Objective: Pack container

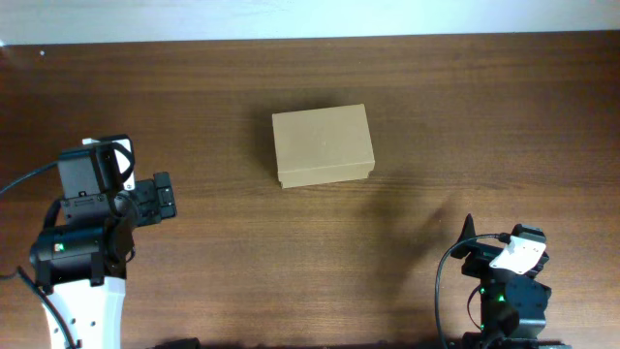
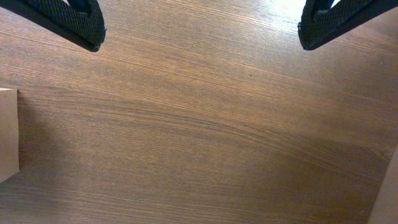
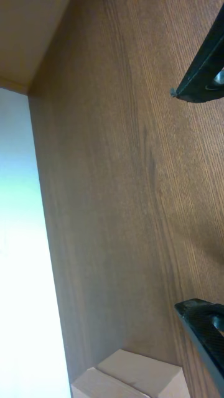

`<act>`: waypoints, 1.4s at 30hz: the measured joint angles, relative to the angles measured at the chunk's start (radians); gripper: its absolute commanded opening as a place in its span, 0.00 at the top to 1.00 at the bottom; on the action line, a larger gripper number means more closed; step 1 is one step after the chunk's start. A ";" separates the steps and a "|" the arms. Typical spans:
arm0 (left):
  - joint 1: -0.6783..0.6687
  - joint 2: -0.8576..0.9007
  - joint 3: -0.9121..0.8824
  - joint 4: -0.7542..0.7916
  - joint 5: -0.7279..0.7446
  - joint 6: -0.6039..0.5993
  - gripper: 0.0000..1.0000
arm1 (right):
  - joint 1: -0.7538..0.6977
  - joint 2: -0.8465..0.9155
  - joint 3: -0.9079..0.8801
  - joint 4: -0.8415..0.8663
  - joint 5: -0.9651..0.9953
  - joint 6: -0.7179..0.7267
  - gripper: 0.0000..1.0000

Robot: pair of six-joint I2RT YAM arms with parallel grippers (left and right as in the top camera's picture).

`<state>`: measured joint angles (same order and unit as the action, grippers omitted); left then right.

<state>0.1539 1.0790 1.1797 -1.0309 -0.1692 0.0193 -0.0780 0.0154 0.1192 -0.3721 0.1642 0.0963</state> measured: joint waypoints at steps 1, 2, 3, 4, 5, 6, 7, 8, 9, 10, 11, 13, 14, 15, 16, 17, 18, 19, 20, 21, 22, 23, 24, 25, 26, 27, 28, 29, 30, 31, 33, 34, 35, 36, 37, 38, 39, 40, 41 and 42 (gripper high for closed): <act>0.000 0.000 0.000 0.000 0.000 0.000 0.00 | 0.000 0.000 0.000 0.000 0.000 0.000 0.01; 0.000 0.000 0.000 0.000 0.000 0.000 0.00 | 0.000 0.000 0.000 0.000 0.000 0.000 0.01; 0.000 -0.001 0.000 0.000 0.000 0.000 0.00 | 0.000 0.000 0.000 0.000 0.000 0.000 0.01; 0.000 -0.004 0.000 0.000 0.000 0.000 0.00 | 0.000 0.000 0.000 0.000 0.000 0.000 0.01; 0.000 -0.013 -0.004 0.003 0.000 0.000 0.00 | 0.000 0.000 0.000 0.000 0.000 0.000 0.01; 0.000 -0.030 -0.013 0.004 0.000 0.000 0.00 | 0.000 0.000 0.000 0.000 0.000 0.000 0.01; 0.000 -0.055 -0.029 0.013 -0.003 0.000 0.00 | 0.000 0.000 0.000 0.000 0.000 0.000 0.01; -0.001 -0.090 -0.056 0.047 -0.008 0.000 0.00 | 0.000 0.000 0.000 0.000 0.000 0.000 0.01; -0.005 -0.140 -0.101 0.114 -0.018 0.000 0.00 | 0.000 0.000 0.000 0.001 0.000 0.000 0.01; -0.008 -0.184 -0.140 0.170 -0.024 0.000 0.00 | 0.000 0.000 0.000 0.002 0.000 0.000 0.01; -0.016 -0.238 -0.195 0.261 -0.030 0.000 0.00 | 0.000 0.000 0.000 0.002 0.000 0.000 0.01; -0.042 -0.354 -0.323 0.468 -0.037 0.000 0.00 | 0.000 -0.001 -0.001 0.004 0.000 0.000 0.01; -0.058 -0.406 -0.383 0.557 -0.040 0.000 0.01 | 0.000 -0.002 -0.002 0.003 0.000 0.000 0.01; -0.077 -0.479 -0.463 0.671 -0.041 0.000 0.00 | 0.000 -0.002 -0.002 0.006 0.000 0.000 0.01; -0.091 -0.537 -0.528 0.758 -0.041 0.000 0.00 | 0.000 -0.002 -0.002 0.006 0.000 0.000 0.01; -0.103 -0.592 -0.583 0.837 -0.042 0.000 0.01 | 0.000 -0.002 -0.002 0.005 0.000 0.000 0.01; -0.113 -0.649 -0.640 0.909 -0.042 0.000 0.00 | 0.000 -0.002 -0.002 0.006 0.000 0.000 0.01; -0.121 -0.699 -0.688 0.964 -0.042 0.000 0.00 | 0.000 -0.003 -0.002 0.005 0.000 0.000 0.01; -0.126 -0.739 -0.726 1.003 -0.043 0.000 0.00 | 0.000 -0.003 -0.002 0.006 0.000 0.000 0.01; -0.129 -0.773 -0.761 1.033 -0.044 0.000 0.00 | 0.000 -0.003 -0.002 0.006 0.000 0.000 0.01; -0.130 -0.808 -0.798 1.056 -0.045 0.000 0.00 | 0.000 -0.003 -0.002 0.006 0.000 0.000 0.01; -0.130 -0.837 -0.834 1.071 -0.045 0.000 0.00 | 0.000 -0.003 -0.002 0.006 0.000 0.000 0.01; -0.130 -0.858 -0.863 1.081 -0.045 0.000 0.00 | 0.000 -0.003 -0.002 0.006 0.000 0.000 0.01; -0.130 -0.880 -0.894 1.085 -0.045 0.000 0.00 | 0.000 -0.003 -0.002 0.006 0.000 0.000 0.01; -0.130 -0.896 -0.922 1.089 -0.045 0.000 0.00 | 0.000 -0.003 -0.002 0.006 0.000 0.000 0.01; -0.130 -0.912 -0.950 1.091 -0.045 0.000 0.01 | 0.000 -0.003 -0.002 0.006 0.000 0.000 0.01; -0.130 -0.928 -0.978 1.092 -0.045 0.000 0.00 | 0.000 -0.003 -0.002 0.006 0.000 0.000 0.01; -0.132 -0.941 -1.002 1.095 -0.045 0.000 0.01 | -0.001 -0.003 -0.002 0.006 0.000 0.000 0.01; -0.136 -0.958 -1.027 1.096 -0.046 0.000 0.00 | -0.001 -0.003 -0.002 0.006 0.000 0.000 0.01; -0.141 -0.971 -1.048 1.096 -0.046 0.000 0.00 | -0.001 -0.003 -0.002 0.006 0.000 0.000 0.01; -0.152 -0.993 -1.078 1.096 -0.046 0.000 0.00 | -0.001 -0.003 -0.002 0.006 0.000 0.000 0.01; -0.158 -1.003 -1.093 1.096 -0.047 0.000 0.00 | -0.001 -0.003 -0.002 0.006 0.000 0.000 0.01; -0.163 -1.011 -1.105 1.096 -0.047 0.000 0.01 | -0.001 -0.003 -0.002 0.006 0.000 0.000 0.01; -0.168 -1.017 -1.119 1.096 -0.047 0.000 0.01 | -0.001 -0.003 -0.002 0.006 0.000 0.000 0.01; -0.171 -1.020 -1.130 1.095 -0.047 0.000 0.01 | -0.001 -0.003 -0.002 0.006 0.000 0.000 0.01; -0.172 -1.022 -1.141 1.090 -0.048 0.000 0.00 | -0.001 -0.003 -0.002 0.006 0.000 0.000 0.01; -0.172 -1.023 -1.151 1.069 -0.048 0.000 0.00 | -0.001 -0.003 -0.002 0.006 0.000 0.000 0.01; -0.172 -1.024 -1.157 1.038 -0.048 0.000 0.00 | -0.001 -0.003 -0.002 0.006 0.000 0.000 0.01; -0.172 -1.024 -1.161 1.015 -0.048 0.000 0.01 | -0.001 -0.003 -0.002 0.006 0.000 0.000 0.01; -0.172 -1.024 -1.164 0.991 -0.048 0.000 0.00 | -0.001 -0.003 -0.002 0.006 0.000 0.000 0.01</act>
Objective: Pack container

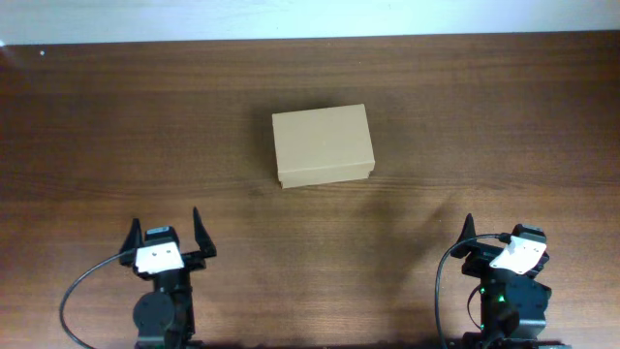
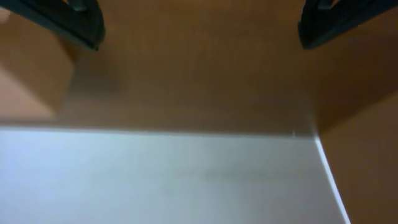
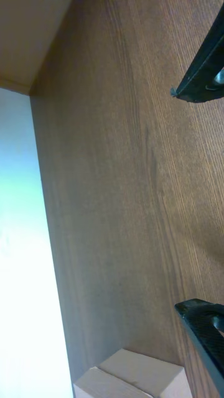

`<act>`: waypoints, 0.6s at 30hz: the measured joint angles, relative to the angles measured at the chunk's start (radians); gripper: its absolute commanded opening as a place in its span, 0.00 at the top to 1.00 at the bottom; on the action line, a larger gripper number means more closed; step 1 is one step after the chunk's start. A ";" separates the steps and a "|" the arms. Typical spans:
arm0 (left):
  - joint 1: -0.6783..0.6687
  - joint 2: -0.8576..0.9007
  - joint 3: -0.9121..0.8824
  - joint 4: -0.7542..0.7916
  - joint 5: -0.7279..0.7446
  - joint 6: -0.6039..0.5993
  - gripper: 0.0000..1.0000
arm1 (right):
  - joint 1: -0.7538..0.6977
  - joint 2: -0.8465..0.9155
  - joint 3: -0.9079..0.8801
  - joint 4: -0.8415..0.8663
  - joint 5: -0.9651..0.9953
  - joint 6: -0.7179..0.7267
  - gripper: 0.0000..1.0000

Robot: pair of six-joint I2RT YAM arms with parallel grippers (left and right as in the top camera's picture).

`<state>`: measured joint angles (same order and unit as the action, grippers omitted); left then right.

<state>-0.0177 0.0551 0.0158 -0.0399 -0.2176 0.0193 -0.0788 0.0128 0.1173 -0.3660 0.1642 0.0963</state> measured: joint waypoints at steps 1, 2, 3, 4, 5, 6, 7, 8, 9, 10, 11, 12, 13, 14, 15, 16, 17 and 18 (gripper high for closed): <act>0.000 0.000 -0.001 -0.017 0.000 0.000 0.01 | 0.000 0.000 0.000 0.000 0.000 0.000 0.01; 0.000 0.000 -0.003 -0.021 0.000 0.000 0.01 | 0.000 0.000 0.000 0.000 0.000 0.000 0.01; 0.000 0.000 -0.003 -0.020 0.000 0.000 0.00 | 0.000 0.000 0.000 0.000 0.000 0.000 0.01; 0.000 0.000 -0.003 -0.020 0.000 0.000 0.01 | 0.000 0.000 0.000 0.000 0.000 0.000 0.01; 0.000 0.000 -0.003 -0.020 0.000 0.000 0.00 | 0.000 0.000 0.000 0.000 0.000 0.000 0.01; 0.000 0.000 -0.003 -0.020 0.000 0.000 0.00 | 0.000 0.000 0.000 0.000 0.000 0.000 0.01; 0.000 0.000 -0.003 -0.020 0.000 0.000 0.00 | 0.000 0.000 0.000 0.000 0.000 0.000 0.01; 0.000 0.000 -0.003 -0.020 0.000 0.000 0.00 | 0.000 0.000 0.000 0.000 0.000 0.000 0.01; 0.000 0.000 -0.003 -0.020 0.000 0.000 0.00 | 0.000 0.000 0.000 0.000 0.000 0.000 0.01; 0.000 0.000 -0.003 -0.020 0.000 0.000 0.00 | 0.000 0.000 0.000 0.000 0.000 0.000 0.01; 0.000 0.000 -0.003 -0.020 0.000 0.000 0.00 | 0.000 0.000 0.000 0.000 0.000 0.000 0.01; 0.000 0.000 -0.003 -0.020 0.000 0.000 0.00 | 0.000 0.000 0.000 0.000 0.000 0.000 0.01; 0.000 0.000 -0.003 -0.020 0.000 0.000 0.00 | 0.000 0.000 0.000 0.000 0.000 0.000 0.01; 0.000 0.000 -0.003 -0.020 0.000 0.000 0.00 | 0.000 0.000 0.000 0.000 0.000 0.000 0.01; 0.000 0.000 -0.003 -0.020 0.000 0.000 0.00 | 0.000 0.000 0.000 0.000 0.000 0.000 0.01; 0.000 0.000 -0.003 -0.020 0.000 0.000 0.01 | 0.000 0.000 0.000 0.000 0.000 0.000 0.01; 0.000 0.000 -0.003 -0.020 0.000 0.000 0.00 | 0.000 0.000 0.000 0.000 0.000 0.000 0.01; 0.000 0.000 -0.003 -0.020 0.000 0.000 0.01 | 0.000 0.000 0.000 0.000 0.000 0.000 0.01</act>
